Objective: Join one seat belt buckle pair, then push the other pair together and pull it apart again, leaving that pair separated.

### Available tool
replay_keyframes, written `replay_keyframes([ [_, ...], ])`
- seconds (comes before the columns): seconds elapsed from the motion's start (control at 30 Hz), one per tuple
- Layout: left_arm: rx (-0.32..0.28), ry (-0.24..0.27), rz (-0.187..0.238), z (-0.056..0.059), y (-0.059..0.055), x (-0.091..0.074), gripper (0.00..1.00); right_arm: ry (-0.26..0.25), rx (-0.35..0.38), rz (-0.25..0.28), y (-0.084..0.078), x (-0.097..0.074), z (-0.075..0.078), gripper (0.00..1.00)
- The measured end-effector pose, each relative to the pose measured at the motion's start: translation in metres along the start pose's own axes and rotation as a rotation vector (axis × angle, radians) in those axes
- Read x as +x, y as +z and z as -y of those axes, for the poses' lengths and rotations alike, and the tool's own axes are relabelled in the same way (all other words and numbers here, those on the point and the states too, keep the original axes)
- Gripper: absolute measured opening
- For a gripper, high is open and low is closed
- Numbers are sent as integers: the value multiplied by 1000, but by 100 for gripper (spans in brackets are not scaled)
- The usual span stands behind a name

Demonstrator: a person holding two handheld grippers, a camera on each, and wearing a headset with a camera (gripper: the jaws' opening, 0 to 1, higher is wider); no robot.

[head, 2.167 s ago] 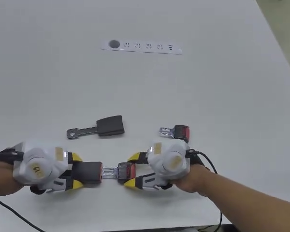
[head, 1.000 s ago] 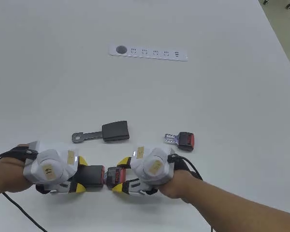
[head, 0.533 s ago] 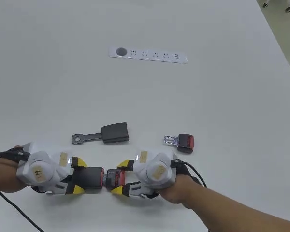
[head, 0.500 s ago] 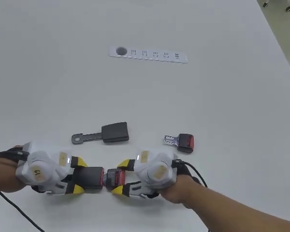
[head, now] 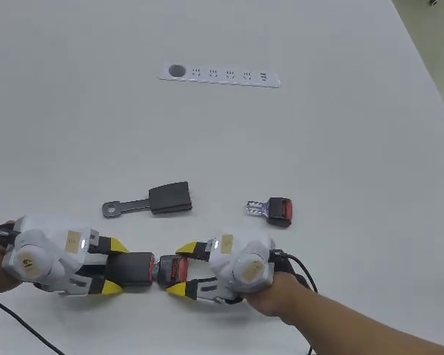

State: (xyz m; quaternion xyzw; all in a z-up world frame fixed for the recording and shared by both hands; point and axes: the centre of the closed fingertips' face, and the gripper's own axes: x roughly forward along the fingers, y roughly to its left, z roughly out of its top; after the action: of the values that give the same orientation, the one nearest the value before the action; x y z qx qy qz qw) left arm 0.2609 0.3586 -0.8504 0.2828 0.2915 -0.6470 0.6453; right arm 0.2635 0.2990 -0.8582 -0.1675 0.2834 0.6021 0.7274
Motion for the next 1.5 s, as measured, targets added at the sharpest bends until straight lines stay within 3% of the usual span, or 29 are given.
replay_keyframes([
  [0.4,1,-6,20,-1,0,0,33,-42,-2,19,0,-1,-3,33],
  [0.53,3,-10,24,-1,0,0,33,-61,27,33,-1,-2,-4,33],
  [1.5,-4,-15,32,0,-2,1,33,-67,48,58,-1,-3,-5,33],
])
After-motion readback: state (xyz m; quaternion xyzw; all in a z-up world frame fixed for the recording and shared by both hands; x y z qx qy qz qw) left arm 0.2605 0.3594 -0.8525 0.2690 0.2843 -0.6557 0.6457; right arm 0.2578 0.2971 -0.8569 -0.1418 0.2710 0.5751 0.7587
